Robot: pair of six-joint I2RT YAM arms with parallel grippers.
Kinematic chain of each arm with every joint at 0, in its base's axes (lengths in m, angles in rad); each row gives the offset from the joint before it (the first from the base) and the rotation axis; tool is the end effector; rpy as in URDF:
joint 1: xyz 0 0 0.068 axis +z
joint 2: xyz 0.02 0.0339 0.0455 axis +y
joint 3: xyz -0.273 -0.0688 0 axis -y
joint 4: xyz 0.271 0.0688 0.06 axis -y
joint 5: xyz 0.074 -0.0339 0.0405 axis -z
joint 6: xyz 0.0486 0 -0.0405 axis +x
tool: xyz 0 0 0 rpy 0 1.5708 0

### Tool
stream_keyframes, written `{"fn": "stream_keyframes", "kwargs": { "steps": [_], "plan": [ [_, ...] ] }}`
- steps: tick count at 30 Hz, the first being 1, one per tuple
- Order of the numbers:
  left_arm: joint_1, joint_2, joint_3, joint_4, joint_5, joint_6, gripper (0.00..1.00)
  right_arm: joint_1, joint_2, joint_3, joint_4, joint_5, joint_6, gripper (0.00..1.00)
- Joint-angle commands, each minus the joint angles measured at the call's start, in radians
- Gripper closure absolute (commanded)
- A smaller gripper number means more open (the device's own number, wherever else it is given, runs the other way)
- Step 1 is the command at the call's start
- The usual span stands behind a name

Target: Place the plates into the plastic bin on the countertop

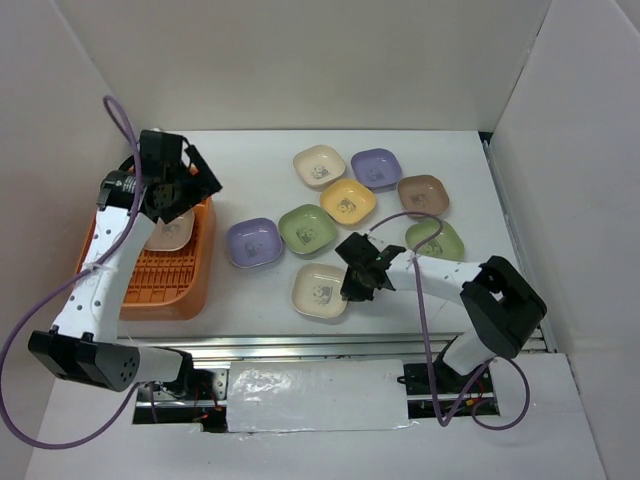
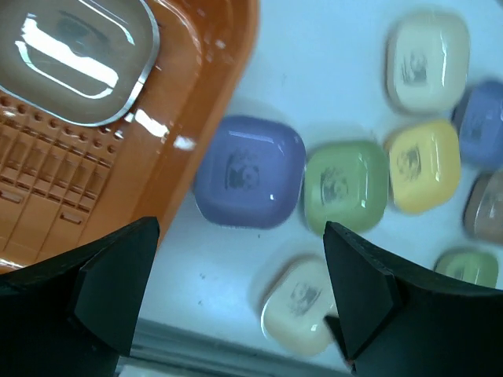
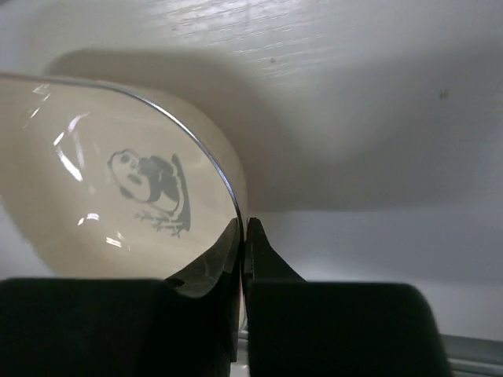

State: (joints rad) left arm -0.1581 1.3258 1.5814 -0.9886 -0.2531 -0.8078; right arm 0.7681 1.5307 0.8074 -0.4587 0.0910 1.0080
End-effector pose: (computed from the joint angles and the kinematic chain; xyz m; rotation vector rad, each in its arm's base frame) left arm 0.2891 -0.0338 0.4239 -0.8505 2.1205 -0.2146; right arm 0.2176 0.2041 0.1386 0.3607 2.7828 0.3480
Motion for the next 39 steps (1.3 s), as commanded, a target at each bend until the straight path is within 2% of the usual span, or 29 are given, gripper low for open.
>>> {"fn": "stream_keyframes", "kwargs": {
  "steps": [1,3,5,6,9,11,13,17,18,19,20,21,22,23,24,25,26,28,33,36,37,39],
  "plan": [
    [-0.066,0.016,0.006,-0.021,0.161,0.149,0.01,0.025,-0.058,0.019,-0.029,0.065,0.033,1.0],
    [-0.147,0.053,0.02,-0.041,0.242,0.197,0.01,0.065,-0.134,0.07,-0.108,0.149,0.034,1.0],
    [-0.217,0.091,0.032,-0.07,0.264,0.22,0.01,0.08,-0.176,0.139,-0.161,0.191,0.027,1.0],
    [-0.288,0.102,0.032,-0.074,0.268,0.237,0.01,0.08,-0.205,0.159,-0.199,0.196,0.018,1.0],
    [-0.392,0.133,0.017,-0.082,0.258,0.245,0.01,0.071,-0.254,0.223,-0.245,0.178,-0.002,1.0],
    [-0.446,0.159,0.014,-0.091,0.259,0.249,0.01,0.062,-0.291,0.252,-0.253,0.17,-0.014,1.0],
    [-0.472,0.188,0.014,-0.099,0.258,0.257,0.05,0.06,-0.314,0.268,-0.258,0.155,-0.022,1.0],
    [-0.541,0.234,0.022,-0.096,0.259,0.259,0.27,0.025,-0.356,0.294,-0.261,0.127,-0.04,1.0],
    [-0.546,0.24,0.02,-0.091,0.259,0.257,0.44,0.019,-0.365,0.291,-0.252,0.119,-0.04,1.0],
    [-0.549,0.262,0.028,-0.096,0.259,0.256,0.5,0.016,-0.377,0.285,-0.247,0.112,-0.04,1.0],
    [-0.552,0.272,0.034,-0.105,0.2,0.246,0.55,0.008,-0.397,0.28,-0.239,0.093,-0.04,1.0],
    [-0.552,0.28,0.045,-0.116,0.186,0.242,0.82,0.005,-0.406,0.276,-0.227,0.089,-0.04,1.0],
    [-0.551,0.303,0.054,-0.123,0.167,0.237,0.97,0.004,-0.417,0.27,-0.224,0.085,-0.039,1.0],
    [-0.551,0.311,0.066,-0.131,0.138,0.22,1.0,-0.001,-0.431,0.266,-0.222,0.067,-0.04,0.98],
    [-0.549,0.322,0.083,-0.142,0.093,0.214,1.0,-0.016,-0.435,0.262,-0.206,0.053,-0.049,0.9],
    [-0.546,0.334,0.121,-0.153,0.068,0.205,1.0,-0.023,-0.443,0.245,-0.199,0.043,-0.054,0.27],
    [-0.534,0.335,0.14,-0.154,0.022,0.178,1.0,-0.051,-0.458,0.231,-0.183,0.041,-0.046,0.0],
    [-0.497,0.325,0.184,-0.168,-0.026,0.138,1.0,-0.101,-0.477,0.176,-0.143,0.017,-0.051,0.0],
    [-0.238,0.23,0.192,-0.173,-0.101,-0.008,1.0,-0.22,-0.442,0.098,-0.016,0.024,-0.016,0.0],
    [-0.077,0.147,0.16,-0.142,-0.065,-0.013,1.0,-0.236,-0.29,0.14,-0.003,0.048,0.024,0.0],
    [-0.04,0.144,0.158,-0.137,-0.049,0.001,1.0,-0.233,-0.196,0.16,-0.008,0.056,0.046,0.0],
    [0.079,0.132,0.135,-0.142,-0.04,0.012,1.0,-0.225,-0.114,0.217,0.006,0.061,0.055,0.0]
  ]
}}
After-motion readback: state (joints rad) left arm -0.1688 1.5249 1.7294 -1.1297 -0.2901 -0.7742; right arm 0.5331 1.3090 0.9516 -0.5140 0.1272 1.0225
